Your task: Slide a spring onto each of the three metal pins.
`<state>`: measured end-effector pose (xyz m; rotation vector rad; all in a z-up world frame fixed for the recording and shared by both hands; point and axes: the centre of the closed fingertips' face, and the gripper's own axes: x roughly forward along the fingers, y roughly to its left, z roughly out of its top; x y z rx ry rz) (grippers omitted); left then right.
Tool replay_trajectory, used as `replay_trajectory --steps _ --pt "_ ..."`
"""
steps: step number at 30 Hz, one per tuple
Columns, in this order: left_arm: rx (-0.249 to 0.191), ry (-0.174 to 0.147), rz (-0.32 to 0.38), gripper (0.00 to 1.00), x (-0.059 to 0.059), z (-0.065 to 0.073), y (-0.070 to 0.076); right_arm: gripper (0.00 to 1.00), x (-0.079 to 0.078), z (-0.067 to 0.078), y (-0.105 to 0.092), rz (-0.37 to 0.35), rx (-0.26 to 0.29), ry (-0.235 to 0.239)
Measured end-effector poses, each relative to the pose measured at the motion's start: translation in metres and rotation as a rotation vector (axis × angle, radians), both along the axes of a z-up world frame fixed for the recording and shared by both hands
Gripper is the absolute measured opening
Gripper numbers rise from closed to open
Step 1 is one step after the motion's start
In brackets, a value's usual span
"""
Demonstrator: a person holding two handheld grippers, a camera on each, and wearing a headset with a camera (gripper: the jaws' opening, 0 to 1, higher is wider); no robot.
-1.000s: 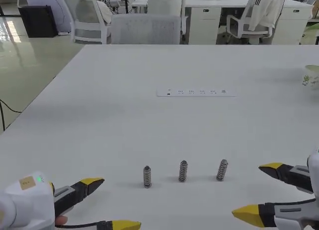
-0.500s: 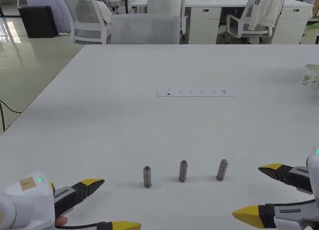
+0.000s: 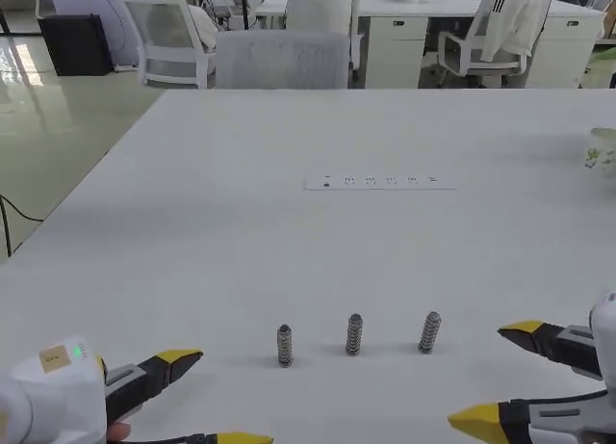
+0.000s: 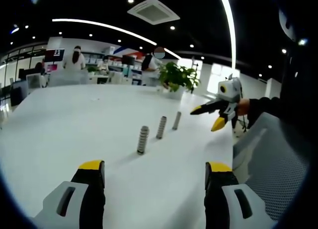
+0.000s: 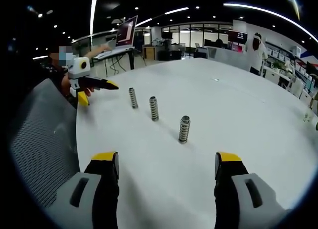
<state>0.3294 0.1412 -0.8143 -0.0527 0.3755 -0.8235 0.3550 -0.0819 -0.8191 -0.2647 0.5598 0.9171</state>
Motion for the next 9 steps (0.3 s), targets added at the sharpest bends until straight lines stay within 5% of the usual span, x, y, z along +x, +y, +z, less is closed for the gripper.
replay_trajectory --steps 9 --pt "0.003 -0.001 -0.002 0.79 0.0 0.0001 0.0002 0.79 -0.0001 0.0004 0.0003 0.0 -0.001 -0.003"
